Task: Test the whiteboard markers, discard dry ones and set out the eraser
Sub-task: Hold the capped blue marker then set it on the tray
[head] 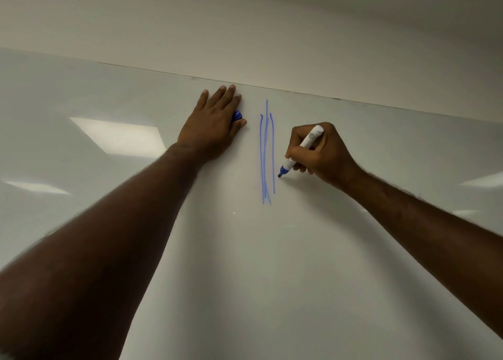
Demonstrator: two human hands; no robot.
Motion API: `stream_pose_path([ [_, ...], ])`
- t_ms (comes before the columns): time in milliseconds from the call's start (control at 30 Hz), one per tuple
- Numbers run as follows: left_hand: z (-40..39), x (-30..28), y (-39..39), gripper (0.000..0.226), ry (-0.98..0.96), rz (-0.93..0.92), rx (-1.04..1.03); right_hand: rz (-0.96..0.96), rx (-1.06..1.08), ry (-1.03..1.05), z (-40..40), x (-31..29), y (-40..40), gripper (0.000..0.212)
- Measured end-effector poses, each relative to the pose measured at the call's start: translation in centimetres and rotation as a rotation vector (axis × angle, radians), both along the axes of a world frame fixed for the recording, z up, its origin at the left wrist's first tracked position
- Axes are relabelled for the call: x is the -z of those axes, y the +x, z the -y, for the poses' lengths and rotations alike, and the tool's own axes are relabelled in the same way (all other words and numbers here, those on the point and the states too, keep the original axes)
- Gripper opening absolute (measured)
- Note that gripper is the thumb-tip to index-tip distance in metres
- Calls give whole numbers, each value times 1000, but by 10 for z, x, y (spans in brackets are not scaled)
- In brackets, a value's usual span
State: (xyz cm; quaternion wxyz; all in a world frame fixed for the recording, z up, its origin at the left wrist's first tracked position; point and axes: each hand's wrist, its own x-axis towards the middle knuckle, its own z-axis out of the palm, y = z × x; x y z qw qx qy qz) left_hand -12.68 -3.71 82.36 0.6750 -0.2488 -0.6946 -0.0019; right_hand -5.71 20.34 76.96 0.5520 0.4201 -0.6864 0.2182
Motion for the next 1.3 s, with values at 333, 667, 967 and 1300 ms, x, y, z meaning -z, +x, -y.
stream_pose_path([
  [333, 1, 1, 0, 62, 0, -9, 0, -245, 69, -317, 12, -58, 22, 12],
  [667, -1, 1, -1, 62, -2, -4, 3, -116, 224, -290, 17, -62, 23, 10],
  [967, -1, 0, 0, 64, -12, -8, -18, -84, 204, -232, 18, -14, 25, 13],
  [1300, -11, 27, 22, 45, 280, 195, 588, -142, -220, -427, 14, 19, 65, 7],
])
